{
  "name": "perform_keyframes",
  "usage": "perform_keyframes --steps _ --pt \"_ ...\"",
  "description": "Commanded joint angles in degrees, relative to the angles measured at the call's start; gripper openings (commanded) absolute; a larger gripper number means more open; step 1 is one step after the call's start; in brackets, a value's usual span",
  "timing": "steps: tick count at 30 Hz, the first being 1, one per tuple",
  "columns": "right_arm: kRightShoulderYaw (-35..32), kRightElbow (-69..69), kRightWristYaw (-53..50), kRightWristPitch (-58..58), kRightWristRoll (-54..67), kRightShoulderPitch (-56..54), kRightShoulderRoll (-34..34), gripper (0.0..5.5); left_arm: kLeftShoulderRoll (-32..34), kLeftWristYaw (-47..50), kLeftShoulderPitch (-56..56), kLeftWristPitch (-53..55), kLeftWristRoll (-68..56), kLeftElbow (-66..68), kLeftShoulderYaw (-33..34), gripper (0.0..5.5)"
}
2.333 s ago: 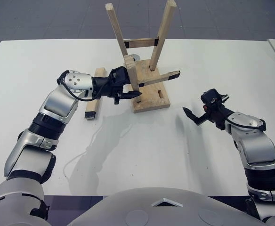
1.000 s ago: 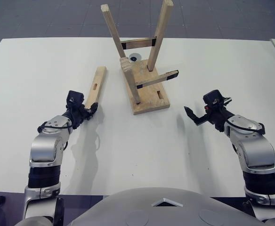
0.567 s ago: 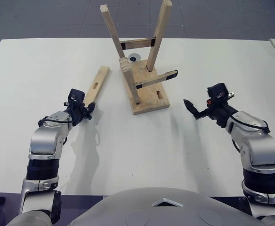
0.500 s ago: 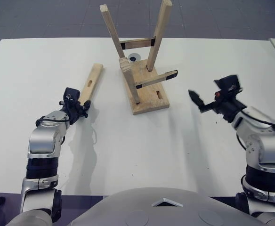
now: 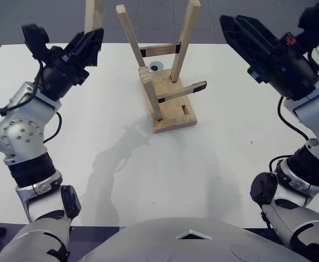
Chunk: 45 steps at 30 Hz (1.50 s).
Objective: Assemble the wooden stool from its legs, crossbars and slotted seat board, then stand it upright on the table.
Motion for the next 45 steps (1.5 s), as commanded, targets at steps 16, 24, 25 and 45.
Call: perform_keyframes --steps 16,24,25,45 --pt "18.39 4.78 0.29 -3.73 20.98 -6.93 -4.65 4.45 11.81 -9.90 -1.50 11.47 -18.09 -8.73 -8.53 2.04" --pt "20.65 3.52 5.75 -5.85 18.11 -6.01 -8.88 3.24 14.25 -13.70 -1.80 11.22 -17.36 -6.66 -8.71 2.04" --pt "20.76 3.52 6.07 -6.22 18.03 -5.93 -9.16 3.09 14.36 -13.97 -1.78 11.14 -17.14 -6.58 -8.78 2.04" --pt "14.78 8.70 4.50 -16.73 9.08 -4.49 -15.15 2.02 13.24 -16.52 5.89 0.15 -4.18 0.02 -6.84 3.79"
